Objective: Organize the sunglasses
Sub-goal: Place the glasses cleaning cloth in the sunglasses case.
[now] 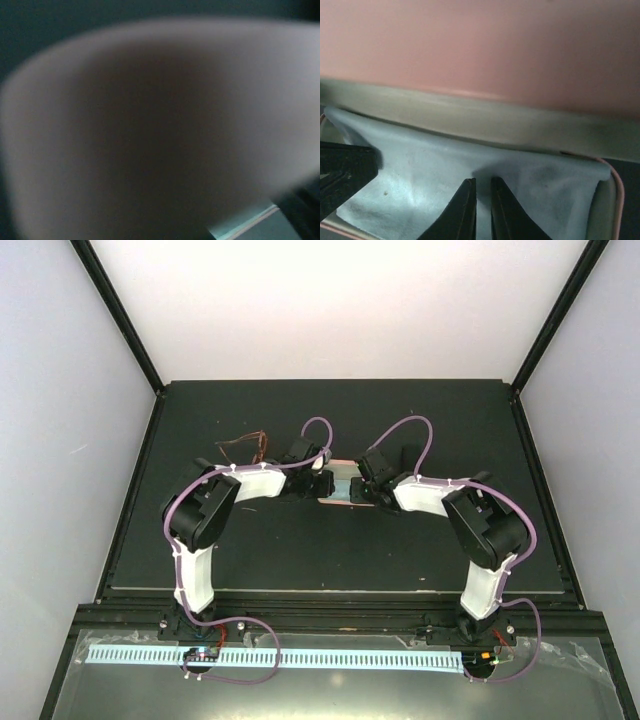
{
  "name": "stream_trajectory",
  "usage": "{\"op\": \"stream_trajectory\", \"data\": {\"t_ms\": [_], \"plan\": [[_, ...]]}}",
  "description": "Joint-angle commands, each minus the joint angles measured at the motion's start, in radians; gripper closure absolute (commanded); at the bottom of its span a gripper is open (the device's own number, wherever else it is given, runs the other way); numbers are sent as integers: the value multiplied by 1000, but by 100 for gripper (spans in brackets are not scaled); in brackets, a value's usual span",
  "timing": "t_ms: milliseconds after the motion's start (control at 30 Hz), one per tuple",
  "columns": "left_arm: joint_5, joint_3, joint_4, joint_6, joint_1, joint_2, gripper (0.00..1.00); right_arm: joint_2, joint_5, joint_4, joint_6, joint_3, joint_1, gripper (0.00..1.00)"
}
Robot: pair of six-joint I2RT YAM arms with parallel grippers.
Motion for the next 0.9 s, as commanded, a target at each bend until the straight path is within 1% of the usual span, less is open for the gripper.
{"op": "stream_trajectory", "data": {"t_ms": [0, 100, 267, 400, 467, 567, 700, 800, 867], "plan": [[-117, -15, 20, -30, 1, 21, 96, 6, 106, 5, 21, 12, -1, 87], [-151, -22, -3, -37, 0, 20, 96, -3, 175, -15, 32, 4, -1, 84], [-160, -27, -25, -29, 0, -18, 95, -15, 276, -97, 43, 21, 0, 78], [-157, -23, -53, -12, 3, -90, 92, -81, 239, -82, 22, -2, 0, 69], [-173, -20, -69, 5, 11, -134, 88, -131, 181, -63, 8, -18, 1, 65], [-224, -21, -109, 25, 44, -205, 80, -212, 109, -44, -3, -49, 0, 60], [-333, -41, -168, 47, 125, -296, 65, -303, 75, -48, -8, -100, 0, 58], [-320, -43, -188, 83, 212, -318, 59, -348, 53, -51, -10, -133, 0, 58], [-317, 2, -242, 125, 260, -288, 57, -368, 34, -50, -7, -151, 1, 58]]}}
